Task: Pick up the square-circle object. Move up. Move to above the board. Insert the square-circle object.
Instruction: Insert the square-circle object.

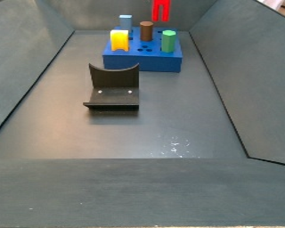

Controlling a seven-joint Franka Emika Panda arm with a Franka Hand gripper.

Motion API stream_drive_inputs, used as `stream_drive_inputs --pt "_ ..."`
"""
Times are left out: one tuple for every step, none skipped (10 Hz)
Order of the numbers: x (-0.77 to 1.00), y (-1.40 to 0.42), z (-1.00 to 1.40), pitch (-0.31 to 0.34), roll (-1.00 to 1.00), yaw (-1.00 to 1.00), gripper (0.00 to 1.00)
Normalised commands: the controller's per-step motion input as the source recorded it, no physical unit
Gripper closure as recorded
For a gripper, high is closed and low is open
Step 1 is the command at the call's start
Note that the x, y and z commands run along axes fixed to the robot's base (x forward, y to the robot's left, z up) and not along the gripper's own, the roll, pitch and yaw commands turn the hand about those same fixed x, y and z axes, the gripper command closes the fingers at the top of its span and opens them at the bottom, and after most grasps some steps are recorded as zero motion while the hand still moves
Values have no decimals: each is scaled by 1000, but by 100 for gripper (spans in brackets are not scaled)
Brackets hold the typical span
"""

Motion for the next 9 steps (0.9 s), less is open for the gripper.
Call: stream_drive_inputs --pt "-11 0 -129 0 64 0 100" --pt "-31 -166 -331 0 344 117 100" --pt "0 0 0 0 7 0 100" --pt "-26 0 -203 1 200 23 100" --pt "0 -49 0 26 156 9 100" --pt "0 0 -91 0 29 0 100" --pt "211 -149 -611 0 181 0 100" --pt "271 -131 -657 0 146 0 100" --pt "37 0 0 0 0 0 100"
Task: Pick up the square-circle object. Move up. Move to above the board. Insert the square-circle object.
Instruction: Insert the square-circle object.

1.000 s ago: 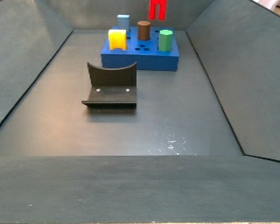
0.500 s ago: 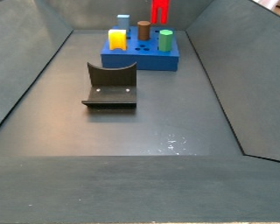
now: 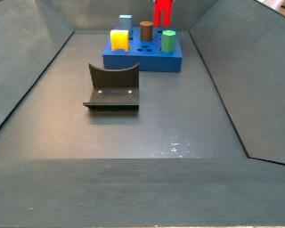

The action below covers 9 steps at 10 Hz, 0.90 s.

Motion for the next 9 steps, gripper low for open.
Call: stream_drive_inputs --pt "-9 0 -51 0 21 0 100" --pt "-151 120 -283 0 154 0 100" --pt "-86 54 -154 0 57 0 100" --pt "0 0 -20 0 0 0 100" --pt "0 -103 -66 0 56 -111 100" --pt "0 -20 -34 0 0 -149 100" --pt "0 0 0 0 6 0 100" --pt "0 0 -177 0 77 -117 100" --pt "54 0 -26 0 0 -106 100"
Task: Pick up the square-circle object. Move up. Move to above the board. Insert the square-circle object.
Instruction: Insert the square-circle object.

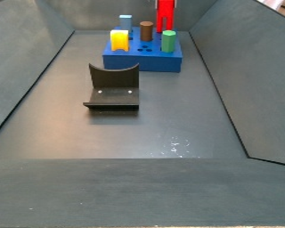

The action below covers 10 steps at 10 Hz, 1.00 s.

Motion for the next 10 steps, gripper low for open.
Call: stream_drive_inputs --pt "0 0 -57 0 14 -40 100" --pt "94 -51 -214 4 136 -371 100" --pt "51 0 -23 19 19 -111 100" --pt "0 0 -9 0 20 0 100" --pt "0 0 -106 6 129 -94 100" --pt "-14 0 -60 3 107 -74 100" --pt "0 0 0 0 0 -11 100" --pt "-23 0 0 0 23 -9 100" --pt "-23 -126 -214 0 74 -80 100" --pt "0 -214 -214 0 53 -20 100"
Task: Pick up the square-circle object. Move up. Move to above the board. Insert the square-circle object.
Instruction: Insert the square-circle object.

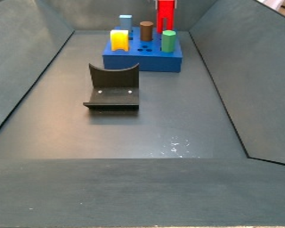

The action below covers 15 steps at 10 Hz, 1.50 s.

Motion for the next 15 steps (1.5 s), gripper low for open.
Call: stream_drive_inputs --pt "6 -11 -31 0 -4 0 100" --pt "154 91 -257 0 0 -26 100" --pt "74 189 -197 11 0 -23 100" --pt "-57 114 -17 0 0 0 100" --pt "-237 154 -100 0 40 -20 100" --pt "-254 17 -146 0 59 -43 100" --pt "-220 0 -163 0 39 -17 100" --pt "0 -46 0 0 0 0 100" --pt "146 -243 -177 0 0 0 100" --pt "231 -257 -191 0 0 9 100" --pt "194 -114 -126 0 0 46 100" --pt "0 57 -14 0 0 14 100" --pt "-89 146 -140 0 6 77 100" --pt "0 37 -3 0 3 0 100" --pt "23 20 -211 9 101 23 100"
